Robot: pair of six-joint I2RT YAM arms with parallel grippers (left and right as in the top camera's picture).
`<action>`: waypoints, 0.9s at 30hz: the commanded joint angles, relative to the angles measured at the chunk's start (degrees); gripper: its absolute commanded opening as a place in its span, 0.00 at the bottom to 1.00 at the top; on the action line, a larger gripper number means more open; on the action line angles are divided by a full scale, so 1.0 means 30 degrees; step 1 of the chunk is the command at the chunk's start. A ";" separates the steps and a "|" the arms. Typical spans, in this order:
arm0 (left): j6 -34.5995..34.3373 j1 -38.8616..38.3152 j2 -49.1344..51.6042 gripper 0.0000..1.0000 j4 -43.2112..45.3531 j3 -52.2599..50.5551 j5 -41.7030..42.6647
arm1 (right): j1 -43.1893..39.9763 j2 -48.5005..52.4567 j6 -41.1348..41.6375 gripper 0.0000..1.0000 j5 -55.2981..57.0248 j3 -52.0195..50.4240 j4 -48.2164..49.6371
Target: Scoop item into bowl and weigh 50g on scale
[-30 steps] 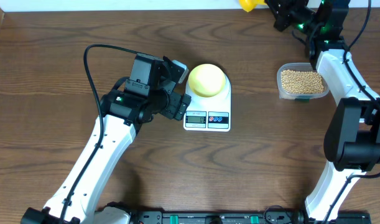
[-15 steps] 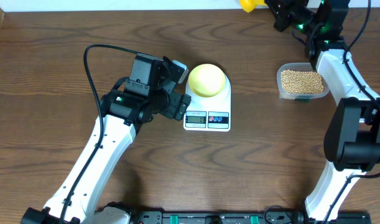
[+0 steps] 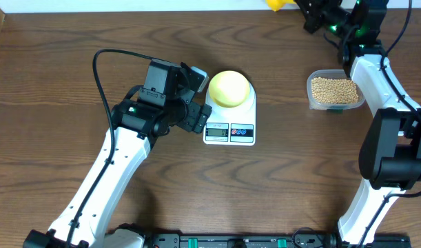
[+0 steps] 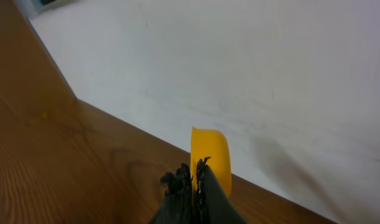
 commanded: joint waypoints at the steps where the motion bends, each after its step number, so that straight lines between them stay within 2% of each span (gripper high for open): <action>1: 0.0328 0.0066 -0.0036 0.87 0.0007 -0.0051 0.0160 | 0.0117 -0.0182 0.1224 0.01 0.0066 0.0401 0.0044; 10: 0.0321 0.0066 -0.0036 0.87 0.0007 -0.0051 0.0160 | 0.0124 -0.0554 0.2841 0.01 0.0000 0.1341 -0.1326; 22: 0.0328 0.0066 -0.0036 0.87 0.0007 -0.0051 0.0160 | 0.0809 -0.1158 0.2820 0.01 0.0364 0.4983 -0.8123; 27: 0.0328 0.0066 -0.0036 0.87 0.0007 -0.0051 0.0160 | 0.1545 -0.1180 0.1807 0.01 0.2535 0.7118 -1.2415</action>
